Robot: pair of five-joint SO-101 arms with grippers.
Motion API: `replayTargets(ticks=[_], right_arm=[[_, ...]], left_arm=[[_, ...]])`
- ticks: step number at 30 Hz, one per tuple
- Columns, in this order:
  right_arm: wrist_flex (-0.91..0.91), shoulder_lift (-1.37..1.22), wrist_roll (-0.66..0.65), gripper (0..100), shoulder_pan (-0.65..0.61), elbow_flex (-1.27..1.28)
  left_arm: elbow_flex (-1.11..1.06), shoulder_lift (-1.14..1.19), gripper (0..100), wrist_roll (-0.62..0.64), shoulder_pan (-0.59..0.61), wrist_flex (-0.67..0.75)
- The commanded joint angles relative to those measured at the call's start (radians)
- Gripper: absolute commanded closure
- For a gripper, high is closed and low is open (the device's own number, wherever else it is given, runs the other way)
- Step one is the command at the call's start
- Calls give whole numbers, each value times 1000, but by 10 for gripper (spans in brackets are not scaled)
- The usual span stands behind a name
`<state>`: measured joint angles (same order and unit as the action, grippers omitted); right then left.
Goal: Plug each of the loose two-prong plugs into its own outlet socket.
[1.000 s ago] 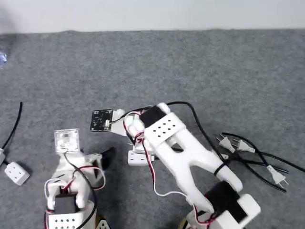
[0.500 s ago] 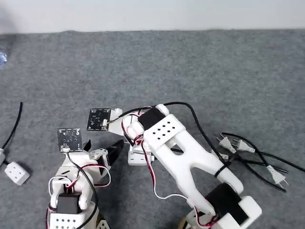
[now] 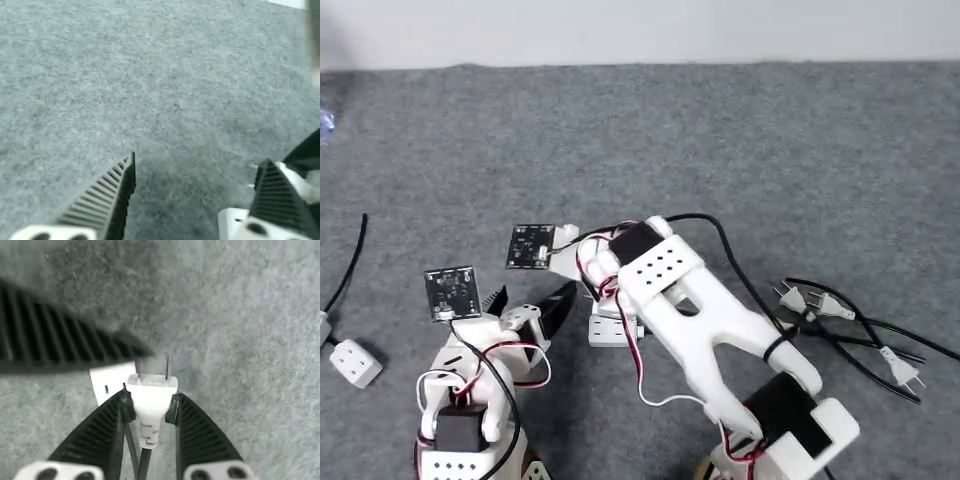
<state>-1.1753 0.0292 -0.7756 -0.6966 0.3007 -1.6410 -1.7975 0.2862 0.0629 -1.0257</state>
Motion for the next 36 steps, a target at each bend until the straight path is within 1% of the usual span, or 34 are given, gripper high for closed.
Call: replayTargets(ticks=[1,5,8,14,20,36], right_arm=[[16,7,11,989,-36,-72],[-54,39,35,989,-64,-146],[-104,84,43,989,-64,-186],[-140,173,49,989,-64,-187],[-140,197,64,989,-88,-187],[-128,208,69,989,-105,-226]], left_arm=[[-10,-8,641,9,-44,14],[-36,-8,641,9,-26,57],[-38,-8,641,9,-12,60],[-38,-8,641,9,-12,55],[-38,-8,641,9,-12,55],[-41,-8,641,9,-14,55]])
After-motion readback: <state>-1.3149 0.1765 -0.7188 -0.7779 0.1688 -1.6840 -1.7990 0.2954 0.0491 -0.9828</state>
